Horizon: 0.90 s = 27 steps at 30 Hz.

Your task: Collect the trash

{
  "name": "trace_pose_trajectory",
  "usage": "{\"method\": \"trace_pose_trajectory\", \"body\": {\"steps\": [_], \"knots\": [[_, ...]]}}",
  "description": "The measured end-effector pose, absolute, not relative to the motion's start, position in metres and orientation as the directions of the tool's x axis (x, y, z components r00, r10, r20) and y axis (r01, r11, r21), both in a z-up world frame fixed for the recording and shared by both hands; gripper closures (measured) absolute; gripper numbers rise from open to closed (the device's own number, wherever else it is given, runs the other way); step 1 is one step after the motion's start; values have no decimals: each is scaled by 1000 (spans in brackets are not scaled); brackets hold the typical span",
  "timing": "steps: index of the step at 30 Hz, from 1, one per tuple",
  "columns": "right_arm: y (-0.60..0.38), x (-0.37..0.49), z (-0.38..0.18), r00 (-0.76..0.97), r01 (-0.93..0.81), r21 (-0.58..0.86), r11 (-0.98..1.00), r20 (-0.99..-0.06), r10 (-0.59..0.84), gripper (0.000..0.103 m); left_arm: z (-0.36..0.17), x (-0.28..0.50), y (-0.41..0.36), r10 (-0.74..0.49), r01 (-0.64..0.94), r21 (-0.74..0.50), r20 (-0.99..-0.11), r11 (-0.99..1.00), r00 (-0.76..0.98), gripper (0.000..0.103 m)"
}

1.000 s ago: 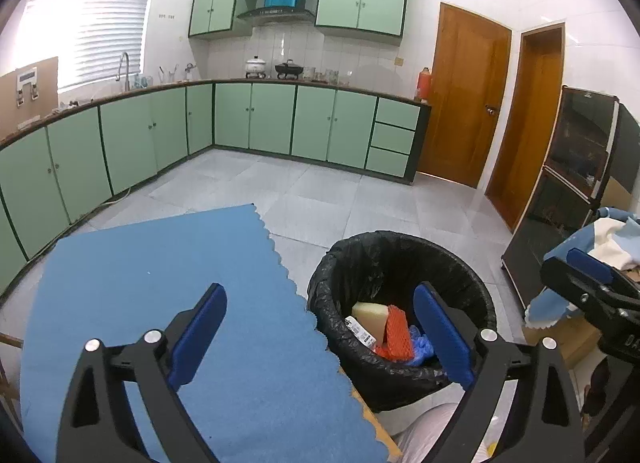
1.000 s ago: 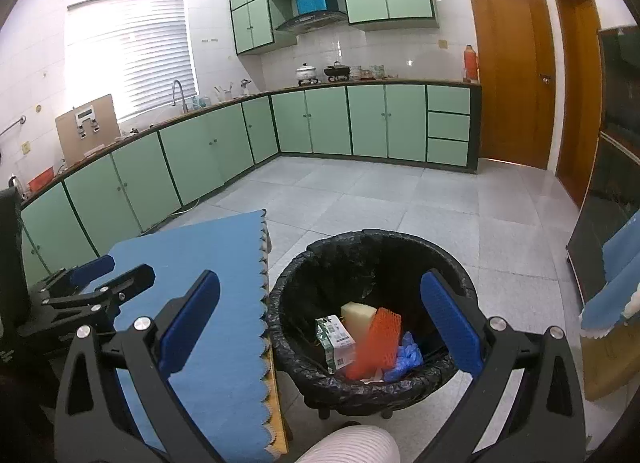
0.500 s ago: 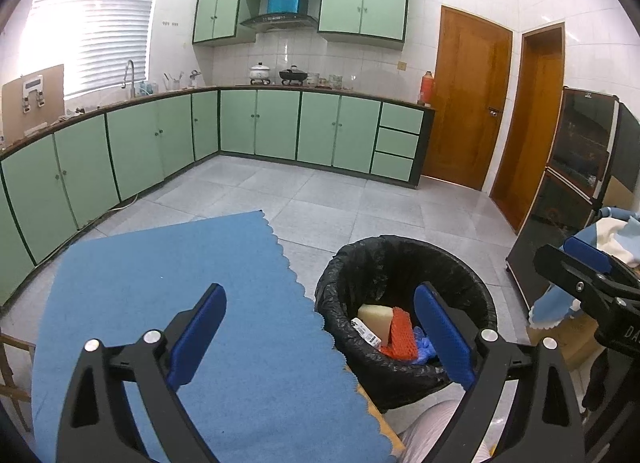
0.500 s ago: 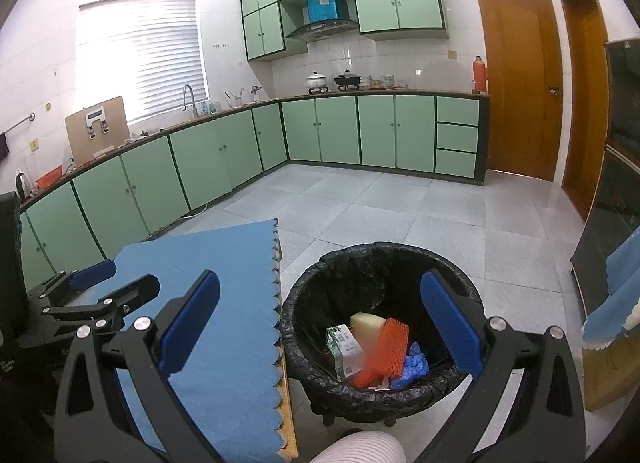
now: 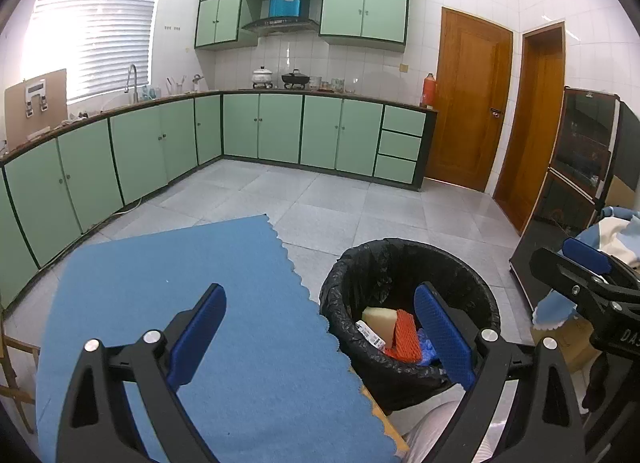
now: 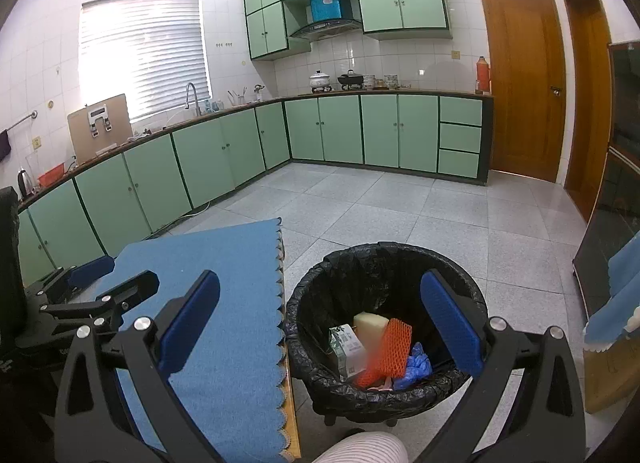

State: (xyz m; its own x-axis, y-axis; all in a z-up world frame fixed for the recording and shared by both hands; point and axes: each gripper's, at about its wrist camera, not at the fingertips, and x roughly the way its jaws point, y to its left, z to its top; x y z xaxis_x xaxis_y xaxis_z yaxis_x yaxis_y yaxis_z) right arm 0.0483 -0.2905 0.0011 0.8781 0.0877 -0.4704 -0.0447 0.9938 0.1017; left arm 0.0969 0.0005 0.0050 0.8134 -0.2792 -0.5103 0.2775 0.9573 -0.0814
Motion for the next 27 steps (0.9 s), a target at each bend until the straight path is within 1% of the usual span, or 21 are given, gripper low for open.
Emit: {"method": "trace_pose_trajectory", "body": {"steps": [27], "knots": [[-286,50,1,879,-46,89,995,-470,83,5,10,93,1,-272,274,-70,-494,959,826,10]]}}
